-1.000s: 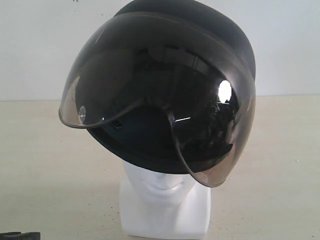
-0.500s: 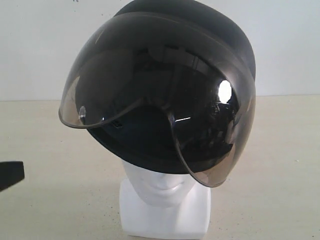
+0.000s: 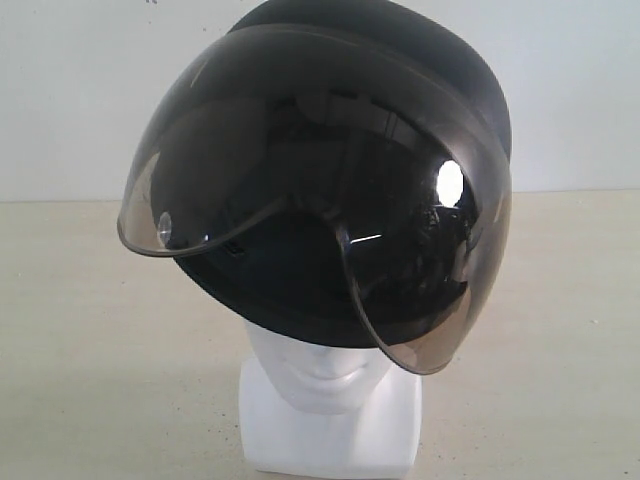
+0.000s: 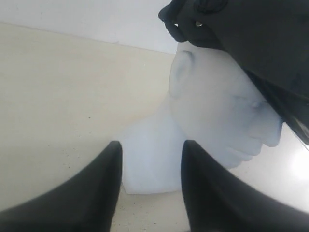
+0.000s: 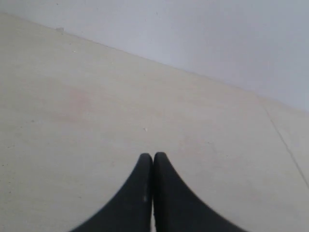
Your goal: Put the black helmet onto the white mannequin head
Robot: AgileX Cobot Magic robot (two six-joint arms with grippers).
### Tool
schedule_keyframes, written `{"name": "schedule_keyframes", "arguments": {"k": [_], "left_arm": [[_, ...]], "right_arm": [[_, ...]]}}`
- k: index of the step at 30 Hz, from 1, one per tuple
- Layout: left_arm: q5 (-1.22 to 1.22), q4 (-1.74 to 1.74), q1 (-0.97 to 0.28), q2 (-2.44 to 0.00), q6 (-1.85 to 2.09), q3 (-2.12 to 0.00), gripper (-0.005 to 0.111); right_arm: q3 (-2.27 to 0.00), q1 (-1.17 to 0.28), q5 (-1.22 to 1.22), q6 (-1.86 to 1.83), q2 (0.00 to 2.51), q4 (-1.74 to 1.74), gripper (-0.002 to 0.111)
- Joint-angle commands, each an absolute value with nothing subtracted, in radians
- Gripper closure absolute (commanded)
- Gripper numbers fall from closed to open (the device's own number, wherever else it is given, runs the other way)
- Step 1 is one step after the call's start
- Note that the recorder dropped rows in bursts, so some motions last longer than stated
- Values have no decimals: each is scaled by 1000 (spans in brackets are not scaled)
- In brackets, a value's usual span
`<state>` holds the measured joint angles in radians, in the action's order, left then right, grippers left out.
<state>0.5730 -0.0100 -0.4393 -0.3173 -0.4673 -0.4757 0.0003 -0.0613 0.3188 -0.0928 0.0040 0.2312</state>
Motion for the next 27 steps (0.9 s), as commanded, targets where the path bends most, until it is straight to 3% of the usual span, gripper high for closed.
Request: {"name": "schedule_keyframes", "arguments": {"k": [1,8,17,21,27], "left_arm": [[626,-21,-439,-211,-462,-481,68],[720,-75,-439,-95,-462,-481,68],[721,-209,-439,-69,-470,-546,68],[725,-292,-439,-100,-514,-608,68],[730,-394,-439,-212,-587,-702,68]], "right_arm": [[0,-59,249,-139,0,260,108],[0,-59,219,-141,0,258,108],[-1,-59,-373,340,0,-175,108],[-183,-59,-59,357,4,-278,108],[-510,-59,541,321,265,-278,108]]}}
